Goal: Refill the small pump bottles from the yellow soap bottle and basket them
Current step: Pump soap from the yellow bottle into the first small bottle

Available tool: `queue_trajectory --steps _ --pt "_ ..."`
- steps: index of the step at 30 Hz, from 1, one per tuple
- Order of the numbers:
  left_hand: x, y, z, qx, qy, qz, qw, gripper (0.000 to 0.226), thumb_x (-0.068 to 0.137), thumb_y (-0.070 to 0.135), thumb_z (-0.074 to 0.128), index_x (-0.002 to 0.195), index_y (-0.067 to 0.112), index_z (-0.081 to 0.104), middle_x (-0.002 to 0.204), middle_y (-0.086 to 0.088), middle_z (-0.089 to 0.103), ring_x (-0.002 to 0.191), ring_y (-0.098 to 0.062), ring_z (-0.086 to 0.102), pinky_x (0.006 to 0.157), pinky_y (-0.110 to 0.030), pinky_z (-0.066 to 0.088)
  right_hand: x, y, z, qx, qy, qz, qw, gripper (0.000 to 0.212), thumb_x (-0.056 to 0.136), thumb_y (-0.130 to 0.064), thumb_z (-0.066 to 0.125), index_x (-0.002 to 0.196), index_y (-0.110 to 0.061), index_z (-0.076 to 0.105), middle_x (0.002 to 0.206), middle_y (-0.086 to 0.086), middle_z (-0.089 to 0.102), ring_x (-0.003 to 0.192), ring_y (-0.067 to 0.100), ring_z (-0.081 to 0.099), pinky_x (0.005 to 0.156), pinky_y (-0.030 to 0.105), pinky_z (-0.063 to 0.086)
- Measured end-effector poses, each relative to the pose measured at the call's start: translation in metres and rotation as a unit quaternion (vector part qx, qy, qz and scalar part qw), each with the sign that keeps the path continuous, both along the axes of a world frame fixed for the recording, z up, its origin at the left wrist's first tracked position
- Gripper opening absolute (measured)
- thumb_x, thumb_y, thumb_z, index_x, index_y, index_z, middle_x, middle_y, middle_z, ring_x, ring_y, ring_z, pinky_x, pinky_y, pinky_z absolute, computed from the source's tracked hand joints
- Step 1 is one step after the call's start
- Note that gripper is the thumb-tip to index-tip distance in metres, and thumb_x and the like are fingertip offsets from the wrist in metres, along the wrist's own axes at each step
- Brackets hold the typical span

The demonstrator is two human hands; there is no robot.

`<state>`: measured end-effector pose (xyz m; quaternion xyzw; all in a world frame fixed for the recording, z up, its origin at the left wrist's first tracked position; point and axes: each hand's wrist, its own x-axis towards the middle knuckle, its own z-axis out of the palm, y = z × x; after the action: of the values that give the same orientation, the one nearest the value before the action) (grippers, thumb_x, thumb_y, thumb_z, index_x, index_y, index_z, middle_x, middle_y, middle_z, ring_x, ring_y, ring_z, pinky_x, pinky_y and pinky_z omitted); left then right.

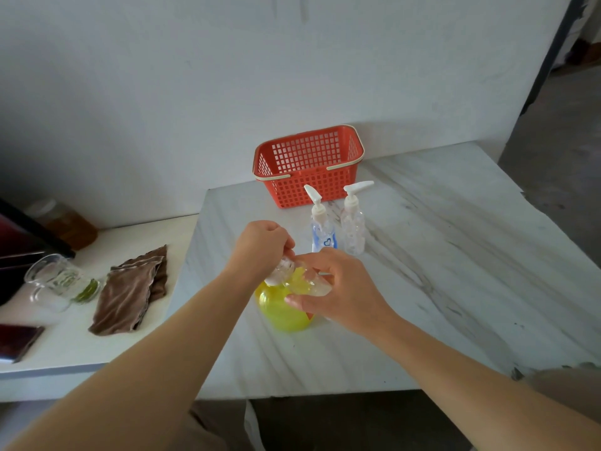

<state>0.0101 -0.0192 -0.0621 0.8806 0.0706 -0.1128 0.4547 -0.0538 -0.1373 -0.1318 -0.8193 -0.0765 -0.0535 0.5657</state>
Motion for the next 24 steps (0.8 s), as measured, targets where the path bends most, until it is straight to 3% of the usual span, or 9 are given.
queue_trajectory --steps 3,7,11,14,16,21,24 --pt "-0.001 0.001 0.004 -0.002 -0.006 -0.003 1.0 0.024 0.084 0.003 0.045 0.069 0.007 0.064 0.071 -0.011 0.069 0.069 -0.025 0.061 0.08 -0.037 0.053 -0.001 0.001 0.003 0.008 -0.005 -0.003 1.0 0.048 0.059 -0.044 0.078 0.106 -0.039 0.068 0.086 -0.006 0.063 0.087 0.011 0.062 0.083 0.039 0.054" --pt "0.001 0.002 0.006 0.001 -0.028 -0.015 0.999 0.022 0.085 0.005 0.048 0.072 0.008 0.065 0.069 -0.007 0.069 0.072 -0.022 0.062 0.082 -0.036 0.053 -0.001 -0.001 0.008 0.004 -0.011 0.001 1.0 0.039 0.06 -0.04 0.08 0.093 -0.054 0.063 0.083 -0.008 0.062 0.085 0.008 0.062 0.082 0.033 0.053" --pt "0.001 0.0 0.002 -0.013 -0.009 -0.005 1.0 0.023 0.083 0.004 0.046 0.07 0.006 0.065 0.071 -0.011 0.07 0.068 -0.025 0.062 0.078 -0.036 0.053 -0.002 -0.003 0.007 0.005 -0.006 -0.007 1.0 0.044 0.059 -0.042 0.079 0.102 -0.042 0.066 0.082 -0.008 0.061 0.081 0.006 0.061 0.078 0.028 0.052" --pt "0.003 0.001 -0.001 -0.019 -0.007 -0.01 1.0 0.024 0.083 0.003 0.045 0.069 0.006 0.064 0.069 -0.012 0.07 0.067 -0.027 0.062 0.081 -0.04 0.053 -0.001 -0.002 0.005 -0.002 -0.002 -0.003 1.0 0.04 0.059 -0.045 0.076 0.097 -0.049 0.062 0.083 -0.009 0.061 0.084 0.007 0.06 0.079 0.027 0.051" --pt "0.004 0.002 -0.003 -0.021 -0.005 -0.009 1.0 0.025 0.082 0.003 0.044 0.068 0.006 0.064 0.066 -0.011 0.07 0.068 -0.027 0.062 0.082 -0.043 0.053 -0.001 -0.001 0.003 0.005 -0.002 -0.003 1.0 0.043 0.06 -0.043 0.077 0.101 -0.044 0.066 0.083 -0.008 0.061 0.085 0.007 0.06 0.081 0.027 0.051" --pt "0.003 0.001 -0.003 -0.015 -0.004 -0.007 1.0 0.023 0.083 0.004 0.045 0.07 0.006 0.064 0.069 -0.012 0.069 0.067 -0.026 0.061 0.08 -0.038 0.053 -0.001 -0.003 0.002 -0.009 0.002 0.0 1.0 0.047 0.063 -0.037 0.084 0.106 -0.04 0.067 0.084 -0.009 0.061 0.085 0.006 0.059 0.079 0.022 0.048" --pt "0.002 -0.001 0.001 -0.032 -0.013 -0.017 0.999 0.019 0.085 0.004 0.048 0.075 0.003 0.064 0.072 -0.013 0.069 0.07 -0.025 0.061 0.08 -0.037 0.053 -0.002 -0.002 0.005 -0.002 0.0 0.0 1.0 0.044 0.063 -0.038 0.082 0.1 -0.049 0.061 0.087 -0.009 0.062 0.088 0.004 0.06 0.078 0.016 0.046"
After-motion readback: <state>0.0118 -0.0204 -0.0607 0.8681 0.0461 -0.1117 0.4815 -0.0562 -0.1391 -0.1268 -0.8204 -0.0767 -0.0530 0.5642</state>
